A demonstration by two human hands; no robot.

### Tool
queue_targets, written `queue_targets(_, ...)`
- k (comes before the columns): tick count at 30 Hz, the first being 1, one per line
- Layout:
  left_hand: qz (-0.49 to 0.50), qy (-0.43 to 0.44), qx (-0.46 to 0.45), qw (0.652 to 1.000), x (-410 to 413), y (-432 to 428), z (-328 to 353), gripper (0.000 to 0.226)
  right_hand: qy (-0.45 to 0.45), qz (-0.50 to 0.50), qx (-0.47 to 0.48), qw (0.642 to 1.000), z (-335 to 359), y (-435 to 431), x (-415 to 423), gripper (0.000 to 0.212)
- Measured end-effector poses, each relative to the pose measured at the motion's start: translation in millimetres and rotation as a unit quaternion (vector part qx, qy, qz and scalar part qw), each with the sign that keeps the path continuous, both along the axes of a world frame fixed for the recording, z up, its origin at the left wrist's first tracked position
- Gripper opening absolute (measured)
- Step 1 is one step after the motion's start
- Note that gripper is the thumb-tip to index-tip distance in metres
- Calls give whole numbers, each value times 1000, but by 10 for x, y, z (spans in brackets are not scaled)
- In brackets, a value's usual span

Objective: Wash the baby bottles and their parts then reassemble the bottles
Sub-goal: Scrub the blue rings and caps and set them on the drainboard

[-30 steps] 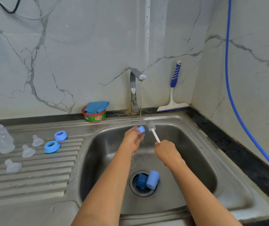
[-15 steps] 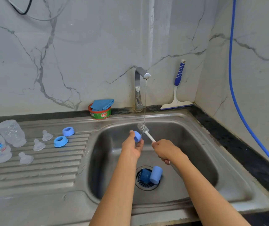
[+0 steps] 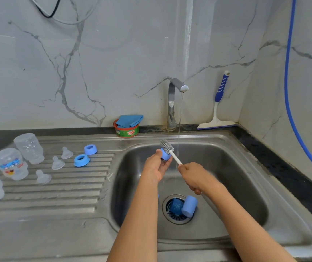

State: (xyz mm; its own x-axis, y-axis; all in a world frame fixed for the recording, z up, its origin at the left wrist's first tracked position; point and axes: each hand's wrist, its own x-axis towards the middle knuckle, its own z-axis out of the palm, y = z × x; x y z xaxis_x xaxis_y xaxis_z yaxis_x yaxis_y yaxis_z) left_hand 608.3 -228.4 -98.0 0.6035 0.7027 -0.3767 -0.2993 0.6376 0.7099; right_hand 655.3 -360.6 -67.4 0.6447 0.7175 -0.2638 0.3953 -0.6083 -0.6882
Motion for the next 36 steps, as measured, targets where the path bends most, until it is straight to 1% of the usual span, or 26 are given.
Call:
queue_targets(5, 28, -11, 6, 1000, 20, 7, 25, 26, 38, 21, -31, 999, 106, -87, 7, 29)
queue_targets(7, 38, -9, 23, 999, 41, -22, 46, 25, 4, 6, -52, 999, 129, -98, 6, 29)
queue_targets(9, 21, -4, 46, 999, 76, -58, 49, 24, -40, -26, -64, 997, 132, -91, -11, 33)
queue_targets(10, 6, -2, 57, 998, 85, -81, 54, 24, -60, -49, -54, 996, 118, -80, -6, 34)
queue_targets(11, -10, 2, 68, 998, 95, -110, 60, 23, -85, -52, -52, 994, 84, -63, 9, 35)
queue_targets(13, -26, 11, 77, 997, 126, -141, 56, 24, -99, -42, -43, 993, 55, -45, 23, 34)
queue_targets(16, -1, 11, 60, 998, 157, -141, 46, 24, -61, -25, -21, 998, 79, -44, -7, 27)
queue_targets(19, 55, -9, 20, 998, 154, -67, 41, 15, -5, -4, -36, 999, 107, -62, -68, 32)
queue_targets(21, 70, -10, 15, 997, 137, -54, 40, 17, 17, 4, -46, 999, 127, -81, -76, 35)
queue_targets(23, 60, -3, 20, 998, 132, -66, 35, 26, -1, -2, -58, 998, 146, -94, -75, 34)
queue_targets(27, 12, 1, 29, 999, 153, -127, 42, 33, -81, -29, -40, 995, 81, -46, -61, 35)
queue_targets(30, 2, -16, 10, 1000, 171, -135, 54, 34, -51, -27, -21, 998, 81, -53, -35, 31)
queue_targets(33, 31, -31, -10, 999, 170, -120, 56, 33, -31, -8, -35, 999, 157, -84, -48, 31)
queue_targets(36, 64, -44, -24, 997, 163, -86, 45, 21, -19, 12, -69, 997, 202, -109, -94, 31)
